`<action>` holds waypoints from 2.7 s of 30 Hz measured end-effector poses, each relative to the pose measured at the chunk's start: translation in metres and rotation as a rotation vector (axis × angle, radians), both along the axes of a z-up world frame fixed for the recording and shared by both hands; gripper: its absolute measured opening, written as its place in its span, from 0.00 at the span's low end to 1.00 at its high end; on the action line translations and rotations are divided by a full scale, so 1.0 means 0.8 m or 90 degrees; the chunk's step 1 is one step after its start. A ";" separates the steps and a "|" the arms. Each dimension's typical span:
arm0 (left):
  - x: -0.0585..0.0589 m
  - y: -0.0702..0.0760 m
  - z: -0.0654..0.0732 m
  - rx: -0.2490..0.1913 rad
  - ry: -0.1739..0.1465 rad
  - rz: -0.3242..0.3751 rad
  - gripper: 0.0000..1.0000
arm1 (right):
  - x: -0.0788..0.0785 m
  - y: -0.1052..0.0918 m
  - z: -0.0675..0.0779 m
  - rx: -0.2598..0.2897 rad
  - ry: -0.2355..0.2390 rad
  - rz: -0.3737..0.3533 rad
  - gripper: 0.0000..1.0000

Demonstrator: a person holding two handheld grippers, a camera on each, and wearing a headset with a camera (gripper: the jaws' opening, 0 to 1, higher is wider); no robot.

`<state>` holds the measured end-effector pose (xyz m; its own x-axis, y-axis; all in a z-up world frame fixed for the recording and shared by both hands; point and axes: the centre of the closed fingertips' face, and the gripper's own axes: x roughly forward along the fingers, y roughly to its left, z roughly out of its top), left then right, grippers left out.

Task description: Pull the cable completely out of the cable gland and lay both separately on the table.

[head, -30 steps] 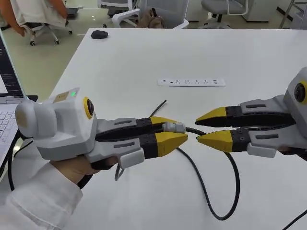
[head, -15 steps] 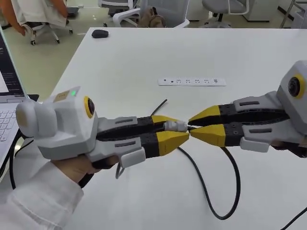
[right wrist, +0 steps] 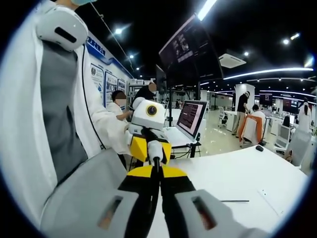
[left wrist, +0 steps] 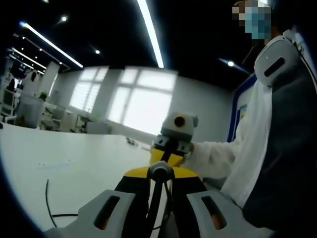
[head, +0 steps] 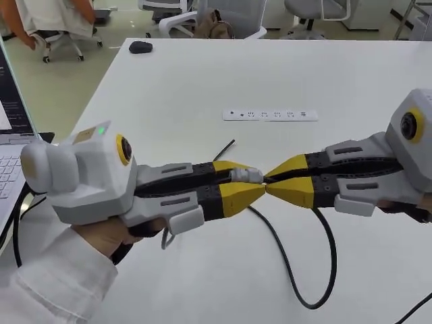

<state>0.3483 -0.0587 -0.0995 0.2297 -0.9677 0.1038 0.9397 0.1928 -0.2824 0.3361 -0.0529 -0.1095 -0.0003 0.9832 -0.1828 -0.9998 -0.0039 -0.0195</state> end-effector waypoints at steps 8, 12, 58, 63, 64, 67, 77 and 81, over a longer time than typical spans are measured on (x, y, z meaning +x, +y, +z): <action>0.001 0.003 -0.003 0.004 0.003 0.004 0.17 | 0.003 -0.005 -0.009 -0.013 -0.001 -0.002 0.02; 0.004 0.011 -0.002 -0.006 0.009 0.013 0.17 | 0.008 -0.016 -0.017 -0.022 0.002 -0.014 0.02; 0.013 0.020 -0.008 0.007 0.027 0.036 0.17 | 0.023 -0.061 -0.077 -0.095 0.029 -0.092 0.04; 0.008 0.011 -0.014 0.034 0.029 0.018 0.17 | 0.020 -0.043 -0.052 -0.084 0.010 -0.079 0.16; 0.008 0.009 -0.015 0.034 0.030 0.016 0.17 | 0.021 -0.039 -0.047 -0.077 0.008 -0.077 0.17; 0.005 0.005 -0.016 0.033 0.032 0.008 0.17 | 0.017 -0.022 -0.016 -0.029 -0.008 -0.054 0.16; 0.003 0.001 -0.015 0.031 0.029 -0.001 0.17 | 0.011 -0.004 0.020 0.015 -0.025 -0.016 0.13; 0.003 0.000 -0.014 0.029 0.024 -0.002 0.17 | 0.008 0.000 0.010 -0.005 -0.014 -0.004 0.10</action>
